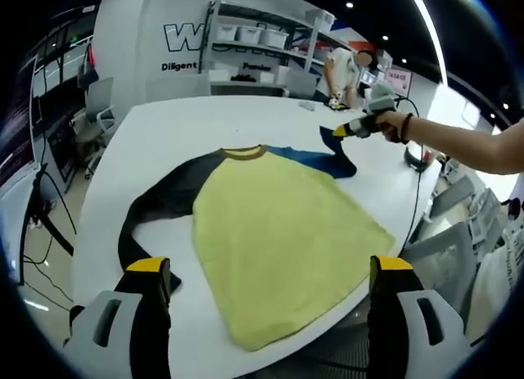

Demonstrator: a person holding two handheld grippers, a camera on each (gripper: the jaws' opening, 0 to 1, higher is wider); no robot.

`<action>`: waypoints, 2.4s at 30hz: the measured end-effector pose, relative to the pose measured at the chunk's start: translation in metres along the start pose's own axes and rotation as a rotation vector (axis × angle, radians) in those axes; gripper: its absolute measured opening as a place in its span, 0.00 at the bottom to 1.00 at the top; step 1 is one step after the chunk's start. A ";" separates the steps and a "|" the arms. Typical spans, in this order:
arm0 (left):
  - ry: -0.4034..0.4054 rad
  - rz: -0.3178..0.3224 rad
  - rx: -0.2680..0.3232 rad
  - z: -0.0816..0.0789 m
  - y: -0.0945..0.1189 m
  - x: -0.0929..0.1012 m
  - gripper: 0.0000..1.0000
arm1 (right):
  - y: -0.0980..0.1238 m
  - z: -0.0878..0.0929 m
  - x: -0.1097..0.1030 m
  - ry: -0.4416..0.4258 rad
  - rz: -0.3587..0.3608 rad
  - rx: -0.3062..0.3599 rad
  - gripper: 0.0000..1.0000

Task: Fold the garment on the visible template until the final outline fits inside the template.

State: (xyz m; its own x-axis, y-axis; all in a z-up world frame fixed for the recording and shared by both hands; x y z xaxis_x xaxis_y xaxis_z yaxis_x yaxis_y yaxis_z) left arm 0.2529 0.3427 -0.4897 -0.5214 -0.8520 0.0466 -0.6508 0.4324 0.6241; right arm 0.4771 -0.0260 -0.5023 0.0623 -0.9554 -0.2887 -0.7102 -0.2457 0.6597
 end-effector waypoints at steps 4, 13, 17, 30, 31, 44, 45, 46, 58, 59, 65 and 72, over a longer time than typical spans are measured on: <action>-0.005 0.005 0.001 -0.002 0.001 -0.002 0.99 | -0.004 -0.004 -0.021 -0.007 -0.030 0.012 0.00; -0.006 -0.020 0.007 0.002 0.004 -0.009 0.99 | -0.022 -0.004 -0.072 -0.020 -0.111 0.001 0.00; -0.001 -0.018 0.013 0.000 0.004 -0.008 0.99 | -0.029 0.002 -0.099 -0.025 -0.154 -0.015 0.00; 0.030 -0.028 0.051 -0.005 0.007 -0.007 0.99 | -0.041 0.010 -0.157 0.022 -0.234 -0.036 0.00; 0.033 -0.028 0.052 -0.004 0.007 -0.007 0.99 | -0.043 0.012 -0.161 0.026 -0.238 -0.042 0.00; 0.045 -0.031 0.046 0.000 0.011 -0.009 0.97 | -0.056 0.025 -0.197 0.079 -0.280 -0.070 0.00; 0.048 -0.034 0.044 0.000 0.011 -0.009 0.97 | -0.057 0.026 -0.199 0.082 -0.284 -0.073 0.00; 0.049 -0.036 0.042 0.001 0.012 -0.010 0.97 | -0.058 0.027 -0.202 0.083 -0.286 -0.076 0.00; 0.073 -0.061 0.031 0.012 0.019 -0.025 0.95 | -0.085 0.058 -0.223 0.135 -0.291 -0.159 0.00; 0.075 -0.060 0.032 0.012 0.020 -0.026 0.95 | -0.088 0.061 -0.223 0.131 -0.291 -0.164 0.00; 0.085 -0.057 0.023 0.017 0.015 -0.030 0.95 | -0.100 0.074 -0.228 0.136 -0.297 -0.206 0.00; 0.100 -0.068 0.018 0.019 0.011 -0.040 0.95 | -0.112 0.085 -0.230 0.158 -0.298 -0.243 0.00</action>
State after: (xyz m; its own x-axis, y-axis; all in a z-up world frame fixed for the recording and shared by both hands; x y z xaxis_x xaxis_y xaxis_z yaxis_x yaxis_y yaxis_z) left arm 0.2558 0.3873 -0.4993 -0.4190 -0.9042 0.0825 -0.6933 0.3773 0.6140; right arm 0.4827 0.2347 -0.5686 0.3600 -0.8455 -0.3942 -0.4595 -0.5285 0.7138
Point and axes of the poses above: the point that each gripper's makers call its tool centre point, and the gripper's own axes: y roughly backward along the fingers, x roughly to its right, z roughly out of its underside, the point moved 5 cm from there along y, roughly backward along the fingers, and after that the axes turned 9 degrees about -y, right-handed, at the moved point
